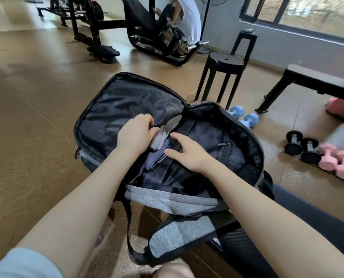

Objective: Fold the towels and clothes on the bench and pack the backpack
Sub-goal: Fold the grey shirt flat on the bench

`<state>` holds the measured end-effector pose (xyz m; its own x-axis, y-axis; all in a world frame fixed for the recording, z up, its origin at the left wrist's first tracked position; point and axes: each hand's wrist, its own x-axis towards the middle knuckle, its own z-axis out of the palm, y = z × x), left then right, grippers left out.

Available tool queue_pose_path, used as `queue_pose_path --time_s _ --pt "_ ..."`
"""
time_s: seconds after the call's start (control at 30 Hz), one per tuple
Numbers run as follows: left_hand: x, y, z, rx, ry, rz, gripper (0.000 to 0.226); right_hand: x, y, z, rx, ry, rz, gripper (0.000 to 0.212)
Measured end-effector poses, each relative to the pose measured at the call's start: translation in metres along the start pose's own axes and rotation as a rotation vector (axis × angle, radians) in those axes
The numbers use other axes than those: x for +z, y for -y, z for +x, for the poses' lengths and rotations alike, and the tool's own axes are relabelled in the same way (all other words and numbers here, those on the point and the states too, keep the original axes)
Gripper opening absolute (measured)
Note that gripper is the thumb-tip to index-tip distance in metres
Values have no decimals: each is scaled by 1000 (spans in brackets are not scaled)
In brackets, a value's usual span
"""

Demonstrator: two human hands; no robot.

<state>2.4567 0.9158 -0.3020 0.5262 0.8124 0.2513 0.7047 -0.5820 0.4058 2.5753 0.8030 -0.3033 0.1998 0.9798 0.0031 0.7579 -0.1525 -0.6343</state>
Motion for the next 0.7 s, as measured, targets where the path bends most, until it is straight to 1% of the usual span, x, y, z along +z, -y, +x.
queue_pose_path --time_s 0.07,0.1,0.13,0.2,0.23,0.3,0.37,0.47,0.57,0.7 --pt "8 -15 -7 71 101 172 40 -16 -13 -35 41 -34 22 45" --pt "11 -26 -12 126 88 221 45 -23 -19 -56 47 -73 49 39" --pt "14 -41 -18 200 43 212 48 -30 -24 -77 50 -128 82 32" --pt "20 -77 -37 378 -50 38 46 -41 -32 -121 72 -239 127 21" --pt "23 -97 -48 461 -55 -83 44 -45 -35 -142 91 -283 131 17" --pt "32 -140 -72 576 18 -310 47 -53 -45 -181 139 -366 122 16" --pt "45 -177 -99 668 90 -457 51 -61 -57 -221 191 -460 109 21" --pt "67 -230 -138 793 177 -504 46 -74 -78 -287 287 -597 111 25" --pt "85 -289 -182 893 322 -536 40 -83 -107 -369 432 -723 156 24" --pt "108 -377 -254 1063 487 -558 37 -94 -140 -487 594 -940 204 20"
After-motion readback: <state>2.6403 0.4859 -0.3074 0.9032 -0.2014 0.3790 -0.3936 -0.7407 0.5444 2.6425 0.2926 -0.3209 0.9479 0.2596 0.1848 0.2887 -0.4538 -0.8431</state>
